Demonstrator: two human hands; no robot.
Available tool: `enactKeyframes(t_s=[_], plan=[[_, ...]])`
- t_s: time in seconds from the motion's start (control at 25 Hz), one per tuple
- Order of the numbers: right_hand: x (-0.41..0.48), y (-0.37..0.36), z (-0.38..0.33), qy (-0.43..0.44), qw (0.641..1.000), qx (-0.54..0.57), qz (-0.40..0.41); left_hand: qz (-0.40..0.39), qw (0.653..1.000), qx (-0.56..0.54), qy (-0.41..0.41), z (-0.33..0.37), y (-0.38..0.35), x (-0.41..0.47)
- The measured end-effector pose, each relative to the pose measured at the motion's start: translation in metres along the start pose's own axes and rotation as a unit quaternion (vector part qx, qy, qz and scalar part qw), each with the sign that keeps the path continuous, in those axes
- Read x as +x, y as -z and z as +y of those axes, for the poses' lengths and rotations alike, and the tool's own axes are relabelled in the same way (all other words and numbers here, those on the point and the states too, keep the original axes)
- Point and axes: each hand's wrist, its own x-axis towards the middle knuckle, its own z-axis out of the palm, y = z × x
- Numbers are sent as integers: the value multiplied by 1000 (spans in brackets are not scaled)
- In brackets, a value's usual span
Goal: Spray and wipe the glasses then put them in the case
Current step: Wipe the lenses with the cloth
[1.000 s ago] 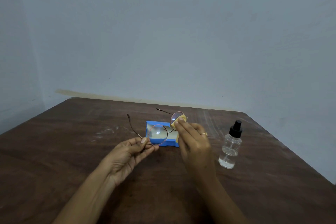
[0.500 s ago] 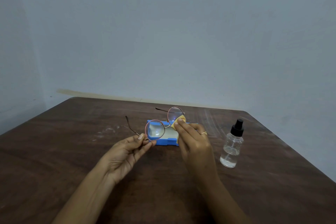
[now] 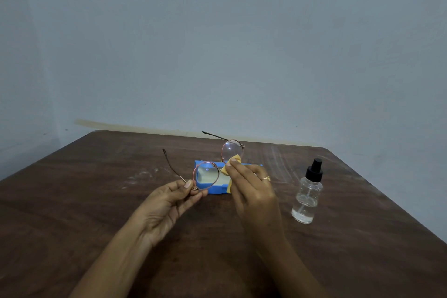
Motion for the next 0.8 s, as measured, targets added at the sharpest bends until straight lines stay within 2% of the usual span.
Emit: enactKeyframes(t_s=[0.44, 0.8], plan=[[4, 4, 7, -29, 999, -13, 24, -9, 1000, 8, -1, -1, -1, 0], [8, 5, 2, -113, 991, 35, 56, 0, 995, 78, -57, -3, -2, -1]])
